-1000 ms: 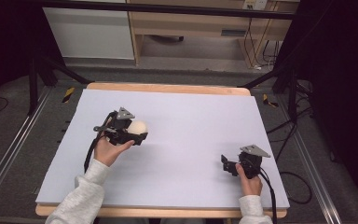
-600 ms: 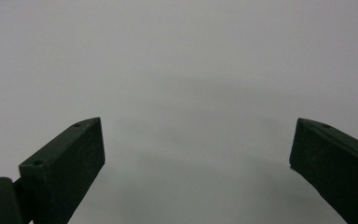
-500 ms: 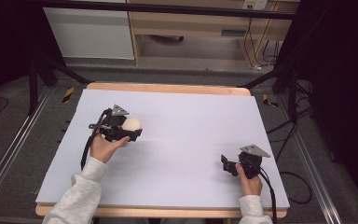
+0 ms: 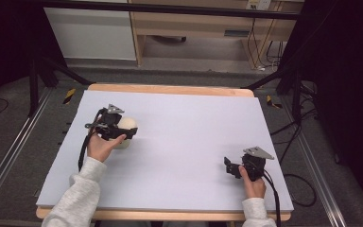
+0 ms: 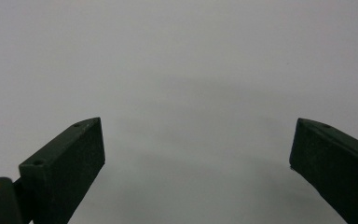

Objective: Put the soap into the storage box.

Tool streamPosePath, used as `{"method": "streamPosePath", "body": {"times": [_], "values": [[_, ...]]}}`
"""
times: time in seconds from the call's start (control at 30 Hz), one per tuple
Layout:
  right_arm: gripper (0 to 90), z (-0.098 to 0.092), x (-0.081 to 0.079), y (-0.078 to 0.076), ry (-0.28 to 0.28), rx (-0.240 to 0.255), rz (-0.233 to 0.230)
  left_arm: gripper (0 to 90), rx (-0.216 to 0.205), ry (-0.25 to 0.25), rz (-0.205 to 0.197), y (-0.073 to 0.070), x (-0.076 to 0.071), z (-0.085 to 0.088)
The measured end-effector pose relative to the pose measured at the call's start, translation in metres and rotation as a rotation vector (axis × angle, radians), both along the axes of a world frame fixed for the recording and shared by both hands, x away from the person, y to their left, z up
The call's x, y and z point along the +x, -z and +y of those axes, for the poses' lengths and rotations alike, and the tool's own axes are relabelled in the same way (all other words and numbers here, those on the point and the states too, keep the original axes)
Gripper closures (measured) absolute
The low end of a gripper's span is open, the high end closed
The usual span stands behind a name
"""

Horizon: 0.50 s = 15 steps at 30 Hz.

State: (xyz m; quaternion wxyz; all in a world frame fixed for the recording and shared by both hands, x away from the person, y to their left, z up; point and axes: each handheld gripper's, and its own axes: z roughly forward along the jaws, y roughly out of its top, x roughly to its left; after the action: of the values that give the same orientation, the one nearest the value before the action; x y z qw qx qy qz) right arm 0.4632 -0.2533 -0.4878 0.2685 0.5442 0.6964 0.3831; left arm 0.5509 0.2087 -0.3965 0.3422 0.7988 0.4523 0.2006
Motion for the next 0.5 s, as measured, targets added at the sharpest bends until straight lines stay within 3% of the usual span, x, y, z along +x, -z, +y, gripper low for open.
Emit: {"method": "streamPosePath", "body": {"times": [0.5], "values": [[3.6, 0.000, 0.000, 0.000, 0.000, -0.005, 0.000, 24.0, 0.000, -0.057, 0.008, 0.007, 0.009, 0.018]]}}
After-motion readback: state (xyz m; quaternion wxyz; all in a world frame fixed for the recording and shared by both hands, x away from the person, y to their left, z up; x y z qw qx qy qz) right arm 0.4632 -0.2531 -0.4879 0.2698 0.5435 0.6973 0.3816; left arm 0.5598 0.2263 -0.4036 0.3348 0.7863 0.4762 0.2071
